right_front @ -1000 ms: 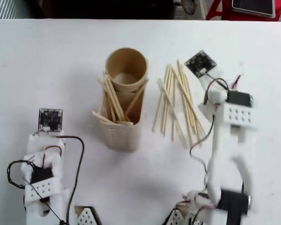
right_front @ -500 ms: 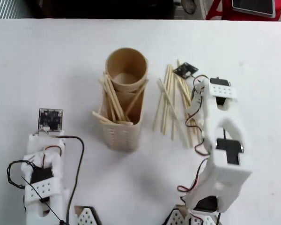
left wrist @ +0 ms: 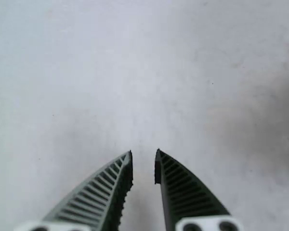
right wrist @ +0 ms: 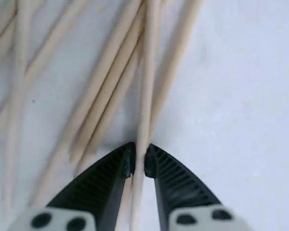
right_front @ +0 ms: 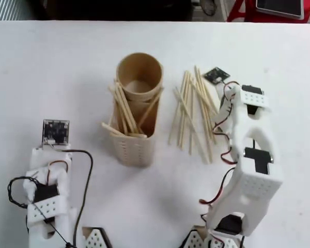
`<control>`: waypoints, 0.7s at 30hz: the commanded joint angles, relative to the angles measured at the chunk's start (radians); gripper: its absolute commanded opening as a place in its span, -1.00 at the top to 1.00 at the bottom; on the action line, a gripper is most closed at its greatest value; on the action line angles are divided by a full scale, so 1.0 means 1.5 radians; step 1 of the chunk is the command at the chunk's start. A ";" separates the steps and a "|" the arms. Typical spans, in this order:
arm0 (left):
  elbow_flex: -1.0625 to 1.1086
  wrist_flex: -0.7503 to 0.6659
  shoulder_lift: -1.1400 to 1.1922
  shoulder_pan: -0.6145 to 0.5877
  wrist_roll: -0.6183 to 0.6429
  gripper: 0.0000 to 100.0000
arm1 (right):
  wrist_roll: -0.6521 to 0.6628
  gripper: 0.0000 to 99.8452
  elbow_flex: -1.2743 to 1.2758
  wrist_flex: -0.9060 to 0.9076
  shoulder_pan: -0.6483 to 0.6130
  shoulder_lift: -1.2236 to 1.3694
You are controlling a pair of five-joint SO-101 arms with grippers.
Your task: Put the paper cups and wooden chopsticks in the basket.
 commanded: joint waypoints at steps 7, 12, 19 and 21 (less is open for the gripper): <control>-0.001 0.001 -0.011 -0.006 -0.008 0.80 | -0.063 0.96 -0.014 0.088 0.047 -0.219; -0.001 0.001 -0.011 -0.006 -0.008 0.80 | -0.141 0.96 -0.009 0.139 0.039 -0.394; -0.001 0.001 -0.011 -0.006 -0.008 0.80 | -0.266 0.96 0.080 0.139 -0.099 -0.746; -0.001 0.001 -0.011 -0.006 -0.008 0.80 | -0.307 0.97 0.102 0.117 -0.181 -0.844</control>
